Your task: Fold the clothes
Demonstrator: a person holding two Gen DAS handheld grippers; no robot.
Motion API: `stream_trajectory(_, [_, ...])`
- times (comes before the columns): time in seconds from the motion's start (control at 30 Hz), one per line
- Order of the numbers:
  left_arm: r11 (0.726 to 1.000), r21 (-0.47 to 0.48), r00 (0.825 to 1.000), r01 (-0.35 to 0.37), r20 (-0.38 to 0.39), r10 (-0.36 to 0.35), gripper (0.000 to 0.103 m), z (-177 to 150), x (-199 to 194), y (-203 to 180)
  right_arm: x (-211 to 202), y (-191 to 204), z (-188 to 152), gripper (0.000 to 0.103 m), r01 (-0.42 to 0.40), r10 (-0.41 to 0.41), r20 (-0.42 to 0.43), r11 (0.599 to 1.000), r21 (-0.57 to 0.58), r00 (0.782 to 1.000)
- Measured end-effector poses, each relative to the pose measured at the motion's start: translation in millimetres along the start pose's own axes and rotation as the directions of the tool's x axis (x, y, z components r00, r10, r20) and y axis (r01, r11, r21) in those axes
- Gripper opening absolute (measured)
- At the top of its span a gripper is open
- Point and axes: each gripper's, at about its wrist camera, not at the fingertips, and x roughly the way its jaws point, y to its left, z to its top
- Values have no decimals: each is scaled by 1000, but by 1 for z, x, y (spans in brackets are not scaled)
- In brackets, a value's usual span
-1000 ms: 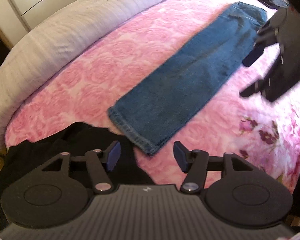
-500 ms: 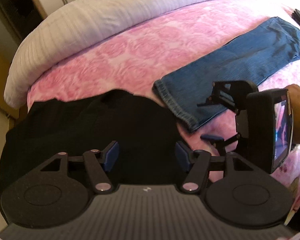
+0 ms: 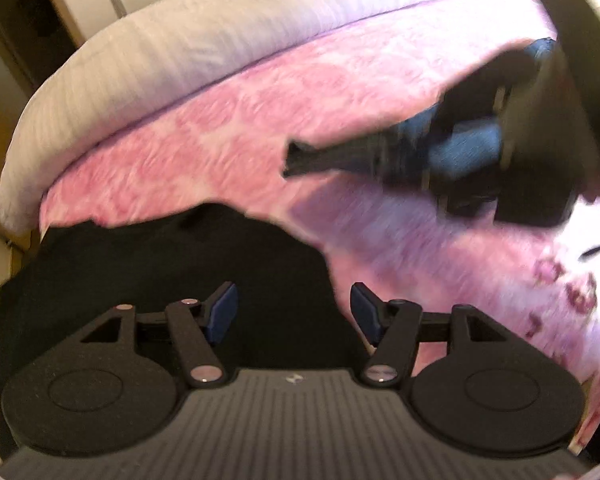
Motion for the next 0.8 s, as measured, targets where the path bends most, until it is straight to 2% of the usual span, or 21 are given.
stream_trajectory(0.07, [999,30,1000,15,16,-15,59,15,1,-13,-36,-47,-4,18,37,-48,60,985,168,997])
stream_trajectory(0.13, [996,83,999,34,29,-36,59,32,5,-30,-75,-99,-17,18,66,-110,107,936,347,988])
stream_trajectory(0.23, [987,150,997,59,47,-67,59,64,12,-65,-130,-177,-58,18,90,-213,150,813,575,965])
stream_trajectory(0.3, [980,187,995,70,54,-82,59,87,18,-94,-152,-222,-101,18,105,-270,143,728,678,952])
stream_trajectory(0.33, [976,205,995,73,53,-86,59,98,22,-109,-155,-244,-128,18,92,-275,133,673,734,952])
stream_trajectory(0.37, [973,221,995,74,49,-87,59,109,26,-124,-155,-265,-158,18,75,-272,121,612,787,955])
stream_trajectory(0.43, [968,238,995,81,36,-92,59,128,34,-152,-150,-285,-201,19,67,-256,80,518,853,963])
stream_trajectory(0.5, [966,237,994,100,16,-106,59,147,46,-177,-145,-301,-243,28,66,-234,38,422,904,971])
stream_trajectory(0.57, [965,233,993,116,-7,-117,59,162,60,-198,-139,-318,-285,31,69,-208,-1,322,944,978])
stream_trajectory(0.63, [963,240,993,120,-28,-117,59,175,76,-215,-133,-334,-327,39,75,-177,-37,217,973,984])
stream_trajectory(0.7, [961,247,992,125,-49,-116,59,188,92,-233,-127,-351,-369,57,85,-142,-69,111,990,987])
stream_trajectory(0.8, [958,253,990,136,-79,-120,59,205,117,-249,-125,-352,-380,60,35,-88,-27,96,995,996])
